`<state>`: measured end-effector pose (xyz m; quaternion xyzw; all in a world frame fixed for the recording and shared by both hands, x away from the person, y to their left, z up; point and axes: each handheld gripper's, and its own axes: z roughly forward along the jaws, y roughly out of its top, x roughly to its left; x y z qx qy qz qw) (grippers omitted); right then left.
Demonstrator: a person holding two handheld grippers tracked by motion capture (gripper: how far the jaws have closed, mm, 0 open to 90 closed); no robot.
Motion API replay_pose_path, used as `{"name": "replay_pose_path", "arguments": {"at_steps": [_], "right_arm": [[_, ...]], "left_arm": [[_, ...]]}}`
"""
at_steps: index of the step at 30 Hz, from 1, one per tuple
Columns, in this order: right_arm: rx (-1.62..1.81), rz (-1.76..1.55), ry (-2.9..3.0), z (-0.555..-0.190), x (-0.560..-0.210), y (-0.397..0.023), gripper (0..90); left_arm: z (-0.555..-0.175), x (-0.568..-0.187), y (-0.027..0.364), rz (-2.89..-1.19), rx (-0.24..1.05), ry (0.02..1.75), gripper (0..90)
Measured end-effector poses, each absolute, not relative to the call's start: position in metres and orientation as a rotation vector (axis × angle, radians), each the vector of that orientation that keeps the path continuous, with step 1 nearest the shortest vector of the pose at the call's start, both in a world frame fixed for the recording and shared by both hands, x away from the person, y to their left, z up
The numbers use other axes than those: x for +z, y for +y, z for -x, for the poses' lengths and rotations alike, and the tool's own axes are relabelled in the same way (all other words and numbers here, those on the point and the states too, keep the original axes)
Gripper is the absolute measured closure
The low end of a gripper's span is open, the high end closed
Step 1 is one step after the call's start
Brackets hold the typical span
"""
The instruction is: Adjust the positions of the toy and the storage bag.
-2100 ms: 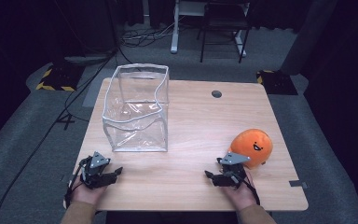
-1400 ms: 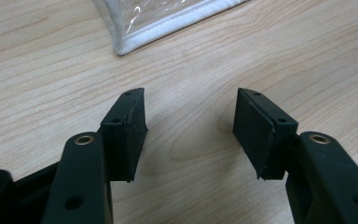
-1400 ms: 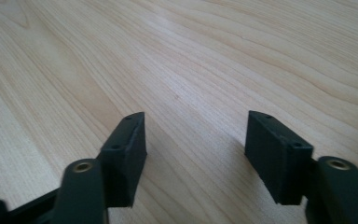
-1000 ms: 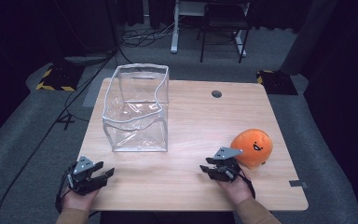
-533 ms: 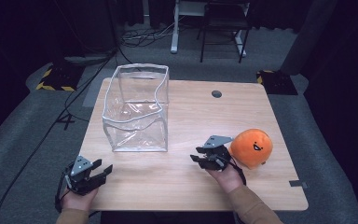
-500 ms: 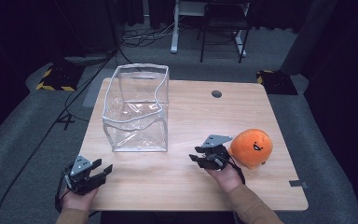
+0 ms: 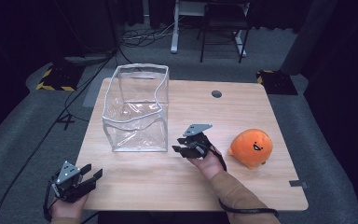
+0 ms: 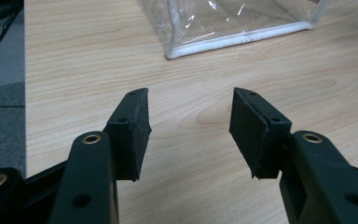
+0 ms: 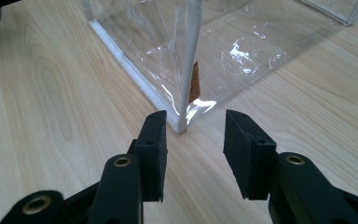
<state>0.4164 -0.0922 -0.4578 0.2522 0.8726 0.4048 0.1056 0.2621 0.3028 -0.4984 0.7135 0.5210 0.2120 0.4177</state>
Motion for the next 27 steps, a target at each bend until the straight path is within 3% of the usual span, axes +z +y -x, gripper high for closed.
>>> {"name": "replay_pose_path", "arguments": {"at_steps": [13,17,21,27], "right_arm": [[1.181,-0.782,2.598,-0.440,-0.467,-0.065,58.1],[1.193,-0.814,2.604,-0.446,-0.470,-0.061,65.6],[1.213,-0.785,2.650,-0.447,-0.469,-0.059,85.8],[1.159,-0.757,2.634,-0.435,-0.467,-0.064,86.4]], "left_arm": [[-0.266,-0.499,0.301,-1.803,0.515,1.300,48.4],[-0.270,-0.499,0.299,-1.813,0.501,1.292,49.4],[-0.274,-0.498,0.297,-1.825,0.494,1.285,50.2],[-0.282,-0.497,0.287,-1.856,0.489,1.263,50.2]]}}
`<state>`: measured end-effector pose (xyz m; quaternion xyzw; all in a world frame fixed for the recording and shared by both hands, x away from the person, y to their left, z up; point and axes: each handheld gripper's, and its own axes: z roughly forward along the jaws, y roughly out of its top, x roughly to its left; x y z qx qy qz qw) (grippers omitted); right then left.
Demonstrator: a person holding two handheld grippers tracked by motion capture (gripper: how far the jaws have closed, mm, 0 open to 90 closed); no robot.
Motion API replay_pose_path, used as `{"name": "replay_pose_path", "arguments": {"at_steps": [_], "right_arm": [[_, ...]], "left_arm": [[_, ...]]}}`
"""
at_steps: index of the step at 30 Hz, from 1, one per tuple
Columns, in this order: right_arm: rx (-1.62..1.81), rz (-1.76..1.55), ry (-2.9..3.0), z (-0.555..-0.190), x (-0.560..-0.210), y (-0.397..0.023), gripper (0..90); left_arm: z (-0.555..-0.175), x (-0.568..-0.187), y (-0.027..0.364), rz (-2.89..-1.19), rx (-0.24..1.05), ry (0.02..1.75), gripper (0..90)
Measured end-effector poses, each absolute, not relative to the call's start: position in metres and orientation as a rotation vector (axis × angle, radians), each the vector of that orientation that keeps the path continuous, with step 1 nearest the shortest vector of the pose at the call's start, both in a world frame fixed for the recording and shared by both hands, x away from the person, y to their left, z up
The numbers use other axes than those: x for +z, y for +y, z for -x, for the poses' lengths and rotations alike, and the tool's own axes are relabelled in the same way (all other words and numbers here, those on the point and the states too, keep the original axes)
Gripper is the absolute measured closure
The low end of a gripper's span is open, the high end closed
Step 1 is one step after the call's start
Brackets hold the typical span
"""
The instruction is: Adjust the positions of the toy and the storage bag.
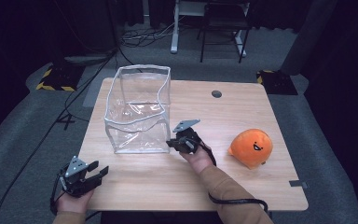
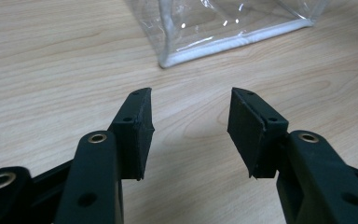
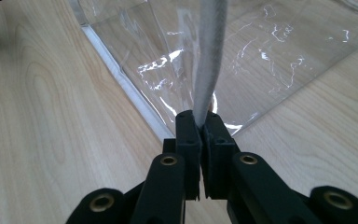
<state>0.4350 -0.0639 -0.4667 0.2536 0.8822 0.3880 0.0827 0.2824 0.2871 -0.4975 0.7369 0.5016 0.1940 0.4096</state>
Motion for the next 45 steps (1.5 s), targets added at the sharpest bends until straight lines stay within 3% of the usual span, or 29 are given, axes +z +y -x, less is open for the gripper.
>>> {"name": "replay_pose_path", "arguments": {"at_steps": [21,45], "right_arm": [[1.179,-0.852,2.584,-0.368,-0.466,-0.138,86.2],[1.158,-0.976,2.562,-0.297,-0.464,-0.211,86.2]], "left_arm": [[-0.313,-0.498,0.232,-1.965,0.369,1.085,49.9],[-0.275,-0.494,0.177,-2.119,0.262,0.852,49.9]]}}
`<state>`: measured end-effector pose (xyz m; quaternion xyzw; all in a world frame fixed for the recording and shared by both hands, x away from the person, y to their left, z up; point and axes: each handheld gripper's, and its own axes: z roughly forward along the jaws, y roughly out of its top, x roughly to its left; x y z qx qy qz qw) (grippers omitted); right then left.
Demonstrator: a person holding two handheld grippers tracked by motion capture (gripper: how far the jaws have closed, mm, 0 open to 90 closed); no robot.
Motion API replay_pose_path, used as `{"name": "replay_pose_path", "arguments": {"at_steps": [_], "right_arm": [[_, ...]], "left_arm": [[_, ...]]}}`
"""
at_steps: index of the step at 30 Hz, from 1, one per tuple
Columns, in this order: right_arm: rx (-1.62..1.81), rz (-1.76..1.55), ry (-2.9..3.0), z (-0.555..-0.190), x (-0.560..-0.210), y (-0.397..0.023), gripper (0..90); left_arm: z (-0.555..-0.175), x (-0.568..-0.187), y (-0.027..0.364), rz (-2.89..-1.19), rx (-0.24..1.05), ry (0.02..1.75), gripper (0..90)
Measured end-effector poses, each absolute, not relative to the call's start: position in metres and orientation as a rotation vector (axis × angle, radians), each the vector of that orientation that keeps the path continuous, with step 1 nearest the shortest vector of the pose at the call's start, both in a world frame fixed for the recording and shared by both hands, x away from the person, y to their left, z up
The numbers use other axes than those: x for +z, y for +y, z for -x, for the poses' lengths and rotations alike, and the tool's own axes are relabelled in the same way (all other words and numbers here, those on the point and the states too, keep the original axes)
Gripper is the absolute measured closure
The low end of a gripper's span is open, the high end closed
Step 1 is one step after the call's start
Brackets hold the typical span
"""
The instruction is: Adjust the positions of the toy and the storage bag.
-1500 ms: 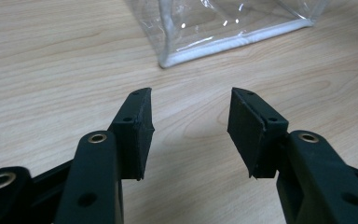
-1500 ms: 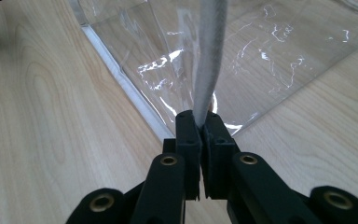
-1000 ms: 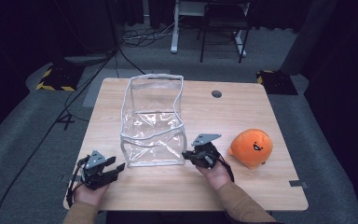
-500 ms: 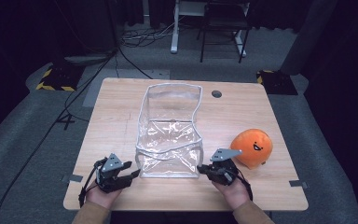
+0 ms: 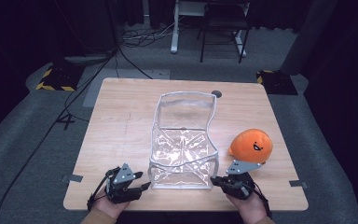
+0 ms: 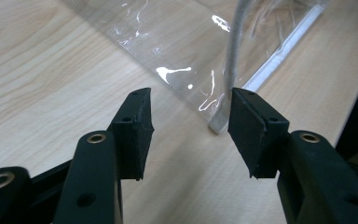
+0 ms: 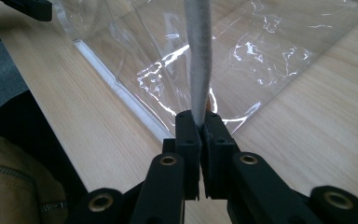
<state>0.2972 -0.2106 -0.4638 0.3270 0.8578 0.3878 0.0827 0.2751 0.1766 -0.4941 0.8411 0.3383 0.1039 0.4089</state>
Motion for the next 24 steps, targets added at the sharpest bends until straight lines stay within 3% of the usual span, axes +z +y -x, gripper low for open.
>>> {"name": "replay_pose_path", "arguments": {"at_steps": [24], "right_arm": [[1.117,-1.071,2.554,-0.260,-0.463,-0.249,85.4]], "left_arm": [[-0.271,-0.494,0.166,-2.143,0.246,0.793,49.6]]}}
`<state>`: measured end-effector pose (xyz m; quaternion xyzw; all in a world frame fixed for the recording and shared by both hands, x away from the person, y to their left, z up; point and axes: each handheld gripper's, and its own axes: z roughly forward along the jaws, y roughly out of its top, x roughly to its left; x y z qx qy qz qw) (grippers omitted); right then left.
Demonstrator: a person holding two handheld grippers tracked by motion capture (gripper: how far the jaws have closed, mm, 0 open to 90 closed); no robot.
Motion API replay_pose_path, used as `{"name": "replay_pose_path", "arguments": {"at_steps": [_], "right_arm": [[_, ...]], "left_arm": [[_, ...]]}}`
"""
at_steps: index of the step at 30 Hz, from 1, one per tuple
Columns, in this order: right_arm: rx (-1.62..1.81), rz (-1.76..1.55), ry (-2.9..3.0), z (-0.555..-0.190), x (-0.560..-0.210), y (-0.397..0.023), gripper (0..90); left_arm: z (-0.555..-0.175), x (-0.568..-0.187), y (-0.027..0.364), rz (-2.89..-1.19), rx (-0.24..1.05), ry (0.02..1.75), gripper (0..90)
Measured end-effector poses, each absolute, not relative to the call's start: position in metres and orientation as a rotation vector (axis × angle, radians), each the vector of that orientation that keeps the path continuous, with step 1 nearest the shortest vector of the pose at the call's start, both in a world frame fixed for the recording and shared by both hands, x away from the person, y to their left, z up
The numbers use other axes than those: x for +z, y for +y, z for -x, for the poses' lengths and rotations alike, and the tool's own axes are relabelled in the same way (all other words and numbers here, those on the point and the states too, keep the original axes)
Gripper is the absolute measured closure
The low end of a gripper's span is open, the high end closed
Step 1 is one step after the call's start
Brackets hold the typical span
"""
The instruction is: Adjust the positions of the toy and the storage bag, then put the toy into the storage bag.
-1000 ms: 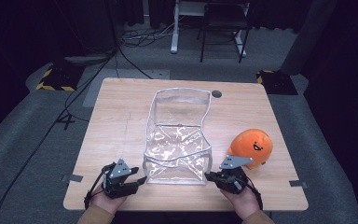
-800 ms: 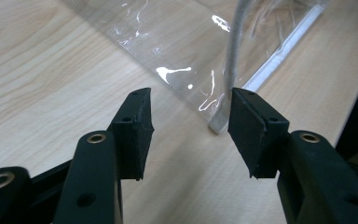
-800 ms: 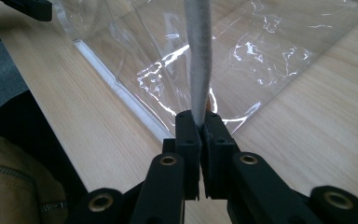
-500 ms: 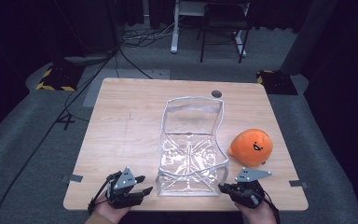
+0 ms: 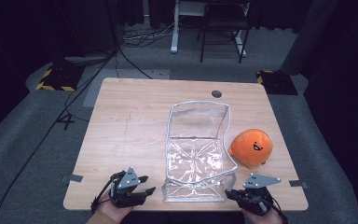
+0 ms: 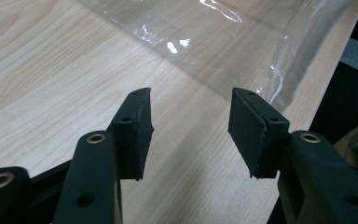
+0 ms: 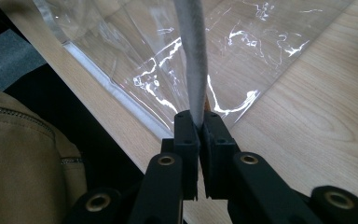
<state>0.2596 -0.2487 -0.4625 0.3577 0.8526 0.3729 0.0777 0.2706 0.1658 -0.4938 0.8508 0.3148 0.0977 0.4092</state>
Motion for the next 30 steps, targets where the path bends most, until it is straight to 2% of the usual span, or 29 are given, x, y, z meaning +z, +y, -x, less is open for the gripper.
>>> {"name": "replay_pose_path", "arguments": {"at_steps": [4,17,30], "right_arm": [[1.122,-1.081,2.554,-0.259,-0.461,-0.251,83.9],[1.147,-1.128,2.494,-0.253,-0.447,-0.267,63.8],[1.112,-1.158,2.437,-0.260,-0.433,-0.285,60.3]], "left_arm": [[-0.276,-0.493,0.166,-2.133,0.236,0.795,49.5],[-0.292,-0.492,0.166,-2.118,0.204,0.807,48.6],[-0.302,-0.491,0.172,-2.112,0.229,0.825,48.4]]}}
